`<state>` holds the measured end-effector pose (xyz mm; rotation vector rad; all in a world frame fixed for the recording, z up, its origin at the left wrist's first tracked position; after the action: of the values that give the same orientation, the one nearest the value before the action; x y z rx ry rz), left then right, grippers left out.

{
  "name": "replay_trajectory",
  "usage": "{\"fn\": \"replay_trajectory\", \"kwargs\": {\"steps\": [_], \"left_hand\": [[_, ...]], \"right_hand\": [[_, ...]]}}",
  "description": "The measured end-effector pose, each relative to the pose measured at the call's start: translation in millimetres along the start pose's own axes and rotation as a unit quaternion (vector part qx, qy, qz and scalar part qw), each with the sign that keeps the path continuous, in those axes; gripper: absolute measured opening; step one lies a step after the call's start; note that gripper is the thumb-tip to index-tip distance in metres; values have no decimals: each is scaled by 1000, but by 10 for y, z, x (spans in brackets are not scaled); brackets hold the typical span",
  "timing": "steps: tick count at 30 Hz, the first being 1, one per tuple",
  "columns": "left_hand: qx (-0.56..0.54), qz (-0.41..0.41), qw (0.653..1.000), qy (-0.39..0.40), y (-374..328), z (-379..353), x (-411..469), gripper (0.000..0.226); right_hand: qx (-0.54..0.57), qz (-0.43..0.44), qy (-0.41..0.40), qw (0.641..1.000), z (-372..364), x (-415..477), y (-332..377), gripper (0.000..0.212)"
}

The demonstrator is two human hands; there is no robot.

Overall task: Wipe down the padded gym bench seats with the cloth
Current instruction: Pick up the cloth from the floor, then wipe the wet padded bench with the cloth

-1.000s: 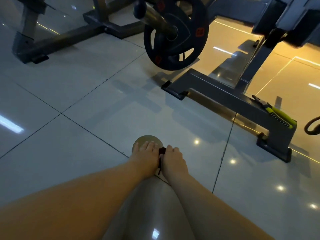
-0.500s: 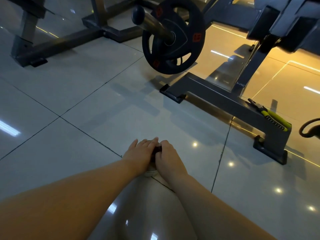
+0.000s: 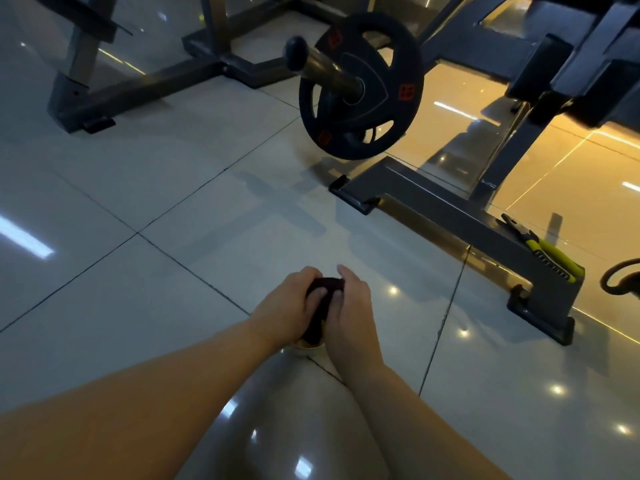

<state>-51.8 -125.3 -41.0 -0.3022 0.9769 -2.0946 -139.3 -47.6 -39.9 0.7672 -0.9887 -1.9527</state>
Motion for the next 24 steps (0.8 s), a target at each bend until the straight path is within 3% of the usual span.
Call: {"fn": "replay_trajectory", "kwargs": {"steps": [5, 13, 15, 21, 24], "left_hand": [[-3, 10, 1000, -17, -828, 922, -268, 21], [-5, 37, 999, -33, -2418, 2982, -833, 18], [-22, 54, 998, -23, -2794, 3449, -1056, 17], [-16, 80, 997, 5, -3768, 4609, -1633, 21], [-46, 58, 997, -38, -4247, 5386, -1805, 17]], "right_hand": [[51, -6, -13, 999, 498, -236, 1000, 41], [91, 22, -33, 995, 1877, -678, 3342, 19], [88, 42, -9, 995, 2143, -813, 3922, 14], [31, 71, 74, 994, 2612, -1304, 5466, 32], [11, 125, 101, 987, 2783, -1512, 6325, 25]]}}
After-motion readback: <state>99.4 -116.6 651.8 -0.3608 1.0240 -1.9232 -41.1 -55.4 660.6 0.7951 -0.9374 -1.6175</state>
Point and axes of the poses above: each hand's wrist, its own x-axis towards the middle knuckle, its own z-axis out of the back of the hand, y = z × x, the point moved 10 cm from there along x, towards the middle knuckle, and after that the axes turned 2 degrees about y, right-handed, at the moved point
